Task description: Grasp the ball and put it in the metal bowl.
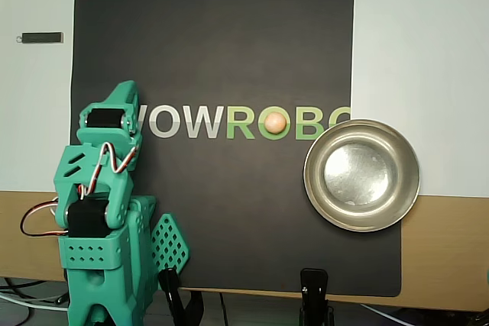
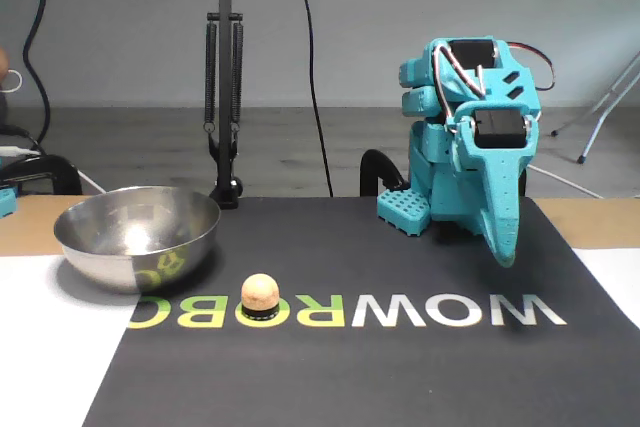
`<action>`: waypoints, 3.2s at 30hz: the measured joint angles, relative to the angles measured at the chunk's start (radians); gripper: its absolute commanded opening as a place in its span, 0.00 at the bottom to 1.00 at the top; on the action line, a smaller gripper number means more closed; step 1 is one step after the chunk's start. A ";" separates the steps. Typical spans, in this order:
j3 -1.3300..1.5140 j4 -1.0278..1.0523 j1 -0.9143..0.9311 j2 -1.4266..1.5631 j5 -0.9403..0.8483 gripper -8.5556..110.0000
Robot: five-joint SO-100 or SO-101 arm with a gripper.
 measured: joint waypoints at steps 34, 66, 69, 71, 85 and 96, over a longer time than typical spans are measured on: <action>-0.491 0.008 0.044 -0.545 -0.158 0.08; -1.697 0.750 0.333 -1.513 -0.491 0.08; -1.712 0.762 0.357 -1.548 -0.606 0.08; -1.712 0.762 0.367 -1.560 -0.692 0.08; -1.712 0.842 0.379 -1.569 -1.178 0.08; -1.542 0.842 0.402 -1.569 -1.401 0.08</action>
